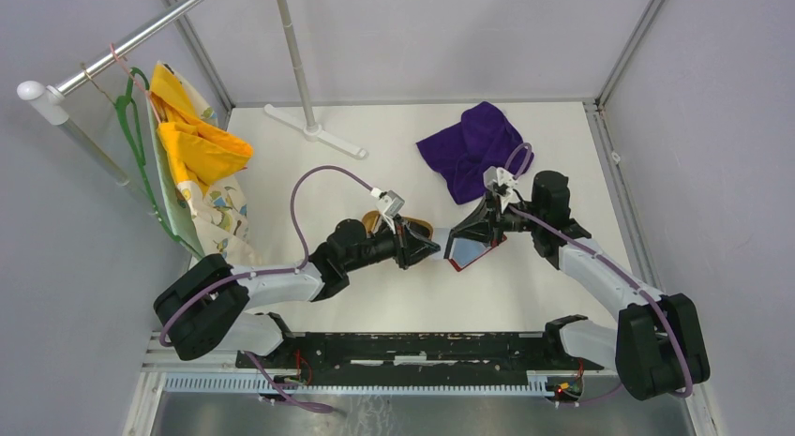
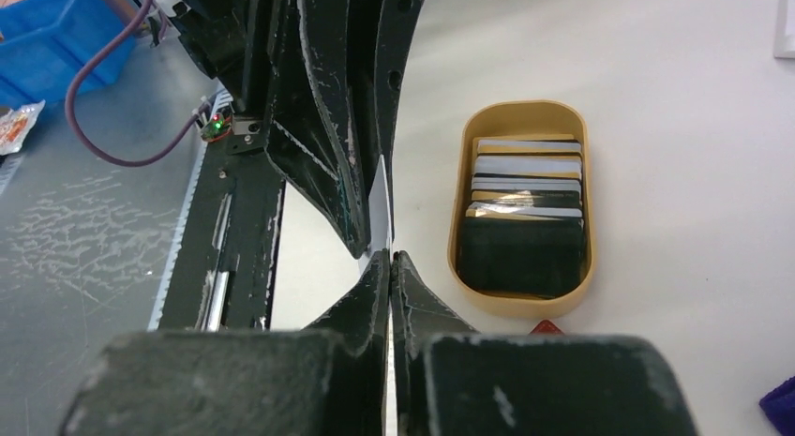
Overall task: Put the credit cards into the card holder
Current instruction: Move the card holder to the center of the board.
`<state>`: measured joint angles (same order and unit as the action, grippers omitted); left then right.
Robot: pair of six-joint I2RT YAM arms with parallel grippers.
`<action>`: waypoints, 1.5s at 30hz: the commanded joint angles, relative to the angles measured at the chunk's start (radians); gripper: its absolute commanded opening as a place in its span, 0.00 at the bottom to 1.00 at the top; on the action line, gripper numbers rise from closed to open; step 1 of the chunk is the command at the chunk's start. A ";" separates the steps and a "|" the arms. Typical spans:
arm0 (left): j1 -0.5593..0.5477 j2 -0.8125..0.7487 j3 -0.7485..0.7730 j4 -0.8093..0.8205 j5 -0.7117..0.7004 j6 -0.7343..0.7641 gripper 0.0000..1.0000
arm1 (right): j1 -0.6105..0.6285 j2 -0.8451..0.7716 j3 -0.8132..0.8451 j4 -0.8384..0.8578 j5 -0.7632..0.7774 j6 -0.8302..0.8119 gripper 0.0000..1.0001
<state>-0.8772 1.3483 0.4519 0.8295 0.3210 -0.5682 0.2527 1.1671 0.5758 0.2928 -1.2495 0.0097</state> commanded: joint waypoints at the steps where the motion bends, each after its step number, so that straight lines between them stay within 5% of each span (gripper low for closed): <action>1: -0.005 -0.034 -0.011 0.003 -0.056 0.024 0.25 | -0.040 -0.011 0.071 -0.123 0.028 -0.136 0.00; 4: -0.005 -0.078 -0.034 -0.087 -0.115 0.022 0.34 | -0.098 -0.024 0.153 -0.400 0.156 -0.359 0.00; 10: -0.072 -0.057 0.046 -0.324 -0.257 0.040 0.38 | -0.201 -0.023 0.197 -0.530 0.436 -0.482 0.00; 14: -0.106 0.089 0.236 -0.513 -0.360 0.101 0.40 | -0.261 -0.012 0.217 -0.555 0.539 -0.500 0.00; 21: -0.076 0.440 0.695 -0.812 -0.409 0.212 0.62 | -0.414 0.000 0.227 -0.577 0.526 -0.502 0.00; 31: 0.053 0.777 0.994 -0.911 -0.149 0.112 0.35 | -0.443 0.003 0.218 -0.574 0.471 -0.494 0.00; 45: 0.016 0.854 1.039 -0.906 0.132 0.190 0.30 | -0.443 -0.004 0.210 -0.593 0.394 -0.518 0.00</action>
<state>-0.8268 2.1818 1.4708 -0.0551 0.3191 -0.4328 -0.1856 1.1717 0.7597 -0.3023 -0.7998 -0.4782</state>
